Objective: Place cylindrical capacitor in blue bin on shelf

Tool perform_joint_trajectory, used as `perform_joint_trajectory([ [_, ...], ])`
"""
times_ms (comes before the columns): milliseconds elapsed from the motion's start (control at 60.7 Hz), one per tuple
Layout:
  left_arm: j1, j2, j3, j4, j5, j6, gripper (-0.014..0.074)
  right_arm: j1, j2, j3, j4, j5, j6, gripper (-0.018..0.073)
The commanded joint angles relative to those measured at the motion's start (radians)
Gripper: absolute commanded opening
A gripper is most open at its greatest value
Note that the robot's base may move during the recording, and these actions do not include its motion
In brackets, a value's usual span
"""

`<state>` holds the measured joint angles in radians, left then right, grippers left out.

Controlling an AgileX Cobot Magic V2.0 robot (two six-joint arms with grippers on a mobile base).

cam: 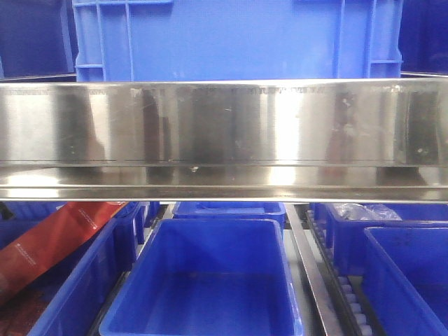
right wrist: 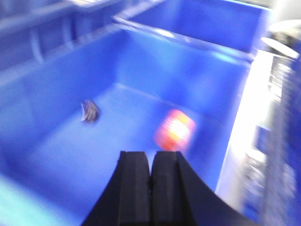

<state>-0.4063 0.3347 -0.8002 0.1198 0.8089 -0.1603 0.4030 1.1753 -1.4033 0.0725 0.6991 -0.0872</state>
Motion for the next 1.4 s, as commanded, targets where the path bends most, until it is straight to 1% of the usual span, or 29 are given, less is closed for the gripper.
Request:
perform_joint_trajectory([
  [0,0.005,-0.001,0.028,0.001,-0.059,-0.009,-0.0111,-0.011,-0.108,0.124,-0.008,-0.104,-0.008,-0.0143],
  [148,0.005,-0.001,0.071,0.001,-0.108,-0.009,-0.0111,-0.011,-0.314,0.385,-0.008,-0.251,-0.008,-0.0143],
  [264,0.005,-0.001,0.101,0.001,-0.145,-0.009,-0.0111,-0.011,-0.458,0.565,-0.014,-0.331,-0.008,-0.0143],
  [428,0.005,-0.001,0.128,0.001,-0.174,-0.009,-0.0111,-0.011,-0.637,0.768,-0.014,-0.396,-0.008,-0.0143],
  [577,0.005,-0.001,0.137,0.001,-0.177,-0.009,-0.0111,-0.011,-0.762,0.894,-0.014,-0.446,-0.008,-0.0143],
  [758,0.005,-0.001,0.139,0.001,-0.175,-0.009,-0.0111,-0.011,-0.829,0.944,-0.014,-0.470,-0.008,-0.0143],
  [1384,0.005,-0.001,0.139,0.001,-0.175,-0.009,-0.0111,-0.011,-0.829,0.944,-0.014,-0.468,-0.008,-0.0143],
])
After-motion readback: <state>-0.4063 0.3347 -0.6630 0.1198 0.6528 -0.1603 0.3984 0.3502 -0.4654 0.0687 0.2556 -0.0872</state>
